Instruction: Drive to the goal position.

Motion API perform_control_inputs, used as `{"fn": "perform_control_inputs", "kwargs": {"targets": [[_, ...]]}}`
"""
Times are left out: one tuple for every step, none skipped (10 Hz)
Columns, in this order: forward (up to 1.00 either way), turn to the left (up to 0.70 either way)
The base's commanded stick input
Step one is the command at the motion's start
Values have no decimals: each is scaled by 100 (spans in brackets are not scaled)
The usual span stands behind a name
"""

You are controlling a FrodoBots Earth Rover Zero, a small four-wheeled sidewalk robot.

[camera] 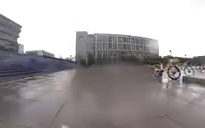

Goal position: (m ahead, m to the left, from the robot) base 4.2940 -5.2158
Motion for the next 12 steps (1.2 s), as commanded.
{"fn": "perform_control_inputs", "kwargs": {"targets": [[70, 0], [70, 0], [70, 0], [70, 0], [70, 0], [70, 0], [70, -35], [70, -35], [70, -35], [70, 0], [70, 0], [70, 0]]}}
